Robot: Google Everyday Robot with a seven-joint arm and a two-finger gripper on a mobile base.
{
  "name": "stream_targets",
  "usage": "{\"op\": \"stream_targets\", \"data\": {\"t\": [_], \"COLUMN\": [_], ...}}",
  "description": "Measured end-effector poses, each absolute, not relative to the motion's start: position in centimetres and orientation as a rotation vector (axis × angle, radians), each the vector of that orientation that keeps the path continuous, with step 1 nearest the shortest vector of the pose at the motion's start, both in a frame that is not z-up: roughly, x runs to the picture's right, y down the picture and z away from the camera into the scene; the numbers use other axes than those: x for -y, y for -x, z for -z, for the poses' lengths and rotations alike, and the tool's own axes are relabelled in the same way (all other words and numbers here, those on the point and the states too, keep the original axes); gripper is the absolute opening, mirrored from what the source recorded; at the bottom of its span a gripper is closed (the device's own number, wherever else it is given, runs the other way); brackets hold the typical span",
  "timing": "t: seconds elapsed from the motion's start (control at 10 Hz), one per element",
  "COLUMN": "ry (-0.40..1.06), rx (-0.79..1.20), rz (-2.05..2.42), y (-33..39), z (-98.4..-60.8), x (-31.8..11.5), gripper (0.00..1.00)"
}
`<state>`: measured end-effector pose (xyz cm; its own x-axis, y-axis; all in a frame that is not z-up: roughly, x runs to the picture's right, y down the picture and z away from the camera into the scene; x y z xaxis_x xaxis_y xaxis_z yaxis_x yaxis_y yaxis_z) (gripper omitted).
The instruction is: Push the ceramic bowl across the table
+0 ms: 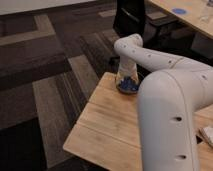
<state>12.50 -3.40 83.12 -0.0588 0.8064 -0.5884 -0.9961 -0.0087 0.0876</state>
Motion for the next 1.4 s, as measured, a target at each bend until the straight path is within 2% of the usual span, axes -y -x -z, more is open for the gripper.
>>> {"op": "stream_targets", "data": {"t": [0.3, 0.7, 1.0, 1.4], "ry": [0.485, 0.587, 0.64, 0.641], "rx": [-0.56, -0.538, -0.503, -0.465], "rz": [-1.613, -1.671, -1.656, -1.636], "y": [-11.6, -12.4, -12.8, -15.2], "z": [-81.8, -83.6, -85.5, -88.4], "x": [0.6, -2.9, -3.8, -2.3], "gripper": [0.65, 0.65, 0.65, 0.65]}}
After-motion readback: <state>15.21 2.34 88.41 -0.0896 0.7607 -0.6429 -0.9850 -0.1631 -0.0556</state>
